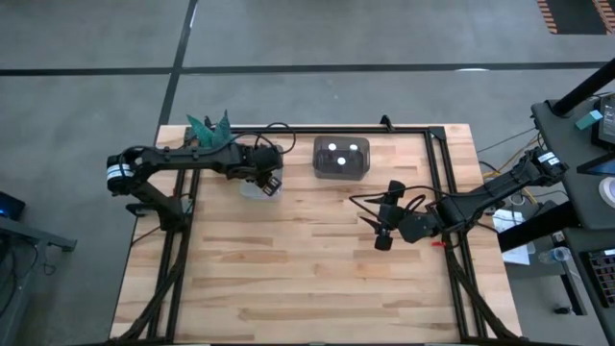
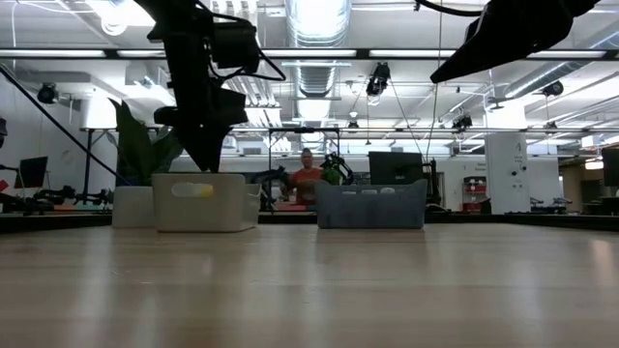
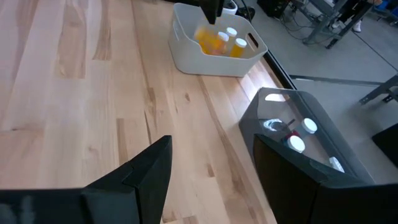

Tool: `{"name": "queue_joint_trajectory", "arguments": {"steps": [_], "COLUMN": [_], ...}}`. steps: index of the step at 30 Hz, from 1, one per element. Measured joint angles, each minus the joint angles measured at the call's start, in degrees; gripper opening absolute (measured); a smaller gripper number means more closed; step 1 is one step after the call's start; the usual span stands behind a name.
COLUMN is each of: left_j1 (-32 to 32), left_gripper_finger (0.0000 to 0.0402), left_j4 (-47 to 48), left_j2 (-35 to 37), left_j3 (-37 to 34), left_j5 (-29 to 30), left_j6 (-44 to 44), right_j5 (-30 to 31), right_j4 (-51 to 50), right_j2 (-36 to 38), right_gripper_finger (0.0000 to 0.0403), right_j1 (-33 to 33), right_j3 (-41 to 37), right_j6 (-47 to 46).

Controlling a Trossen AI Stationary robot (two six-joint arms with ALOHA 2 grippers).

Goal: Pick and place medicine bottles into bin by pill shape (circle, oval)
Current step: Return to Home Position

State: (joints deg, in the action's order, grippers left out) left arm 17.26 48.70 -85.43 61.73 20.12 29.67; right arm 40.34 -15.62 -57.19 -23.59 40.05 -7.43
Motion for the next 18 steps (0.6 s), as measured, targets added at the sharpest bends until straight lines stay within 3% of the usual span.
{"name": "queue_joint_trajectory", "arguments": {"steps": [10, 14, 18], "left_j1": [-1.29, -6.98, -17.25], "left_gripper_finger": [0.0152, 0.0152, 0.0153], "left_j4": [1.87, 0.83, -2.77], "left_j2": [1.0, 4.78, 9.36], "left_j3": [1.19, 1.25, -0.39], "left_j5": [-1.83, -1.49, -0.08], "left_j6": [-0.03, -1.01, -6.02], "right_j5": [0.03, 0.01, 0.0], "right_j4": [-0.33, -0.17, 3.25], "right_j2": [0.0, 0.61, 2.87], "right_gripper_finger": [0.0215, 0.0215, 0.0215], "right_j1": [0.0, -0.02, 0.0], "right_j3": [0.0, -0.85, -4.23], "right_j6": [1.39, 3.04, 5.84]}}
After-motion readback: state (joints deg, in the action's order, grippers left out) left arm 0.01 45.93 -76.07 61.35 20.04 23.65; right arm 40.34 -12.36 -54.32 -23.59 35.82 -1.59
